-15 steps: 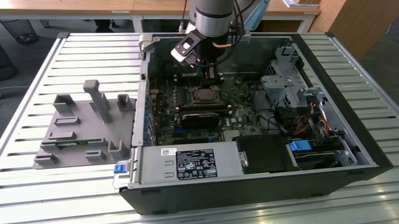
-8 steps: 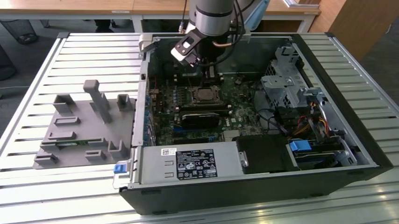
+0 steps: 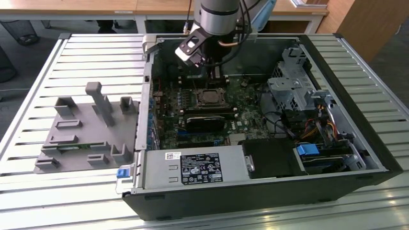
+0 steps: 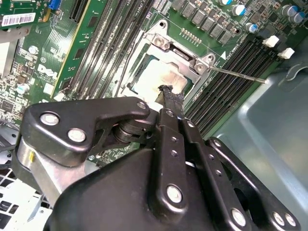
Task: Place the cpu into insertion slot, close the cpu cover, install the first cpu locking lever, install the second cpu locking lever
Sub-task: 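Install the first cpu locking lever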
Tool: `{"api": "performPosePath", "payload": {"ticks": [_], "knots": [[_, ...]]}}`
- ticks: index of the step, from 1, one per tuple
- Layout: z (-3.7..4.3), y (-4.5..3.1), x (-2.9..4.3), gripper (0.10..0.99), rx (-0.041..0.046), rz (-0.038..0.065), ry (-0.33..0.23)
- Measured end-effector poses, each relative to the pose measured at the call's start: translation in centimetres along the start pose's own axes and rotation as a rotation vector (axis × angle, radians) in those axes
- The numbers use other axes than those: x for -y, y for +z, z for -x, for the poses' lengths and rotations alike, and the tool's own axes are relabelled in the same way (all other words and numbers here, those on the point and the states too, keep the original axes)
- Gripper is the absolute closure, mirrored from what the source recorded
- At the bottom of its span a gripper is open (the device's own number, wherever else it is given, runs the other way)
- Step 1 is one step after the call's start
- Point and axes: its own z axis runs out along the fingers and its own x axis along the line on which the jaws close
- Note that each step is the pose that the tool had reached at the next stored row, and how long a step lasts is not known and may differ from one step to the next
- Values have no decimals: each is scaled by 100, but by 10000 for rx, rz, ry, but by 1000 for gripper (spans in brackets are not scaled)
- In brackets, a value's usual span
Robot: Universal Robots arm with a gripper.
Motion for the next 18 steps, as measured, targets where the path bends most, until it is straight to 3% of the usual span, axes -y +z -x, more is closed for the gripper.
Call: {"api": "performPosePath", "payload": {"ticks": [18], "knots": [[-1, -114, 0, 969, 4, 0, 0]]}}
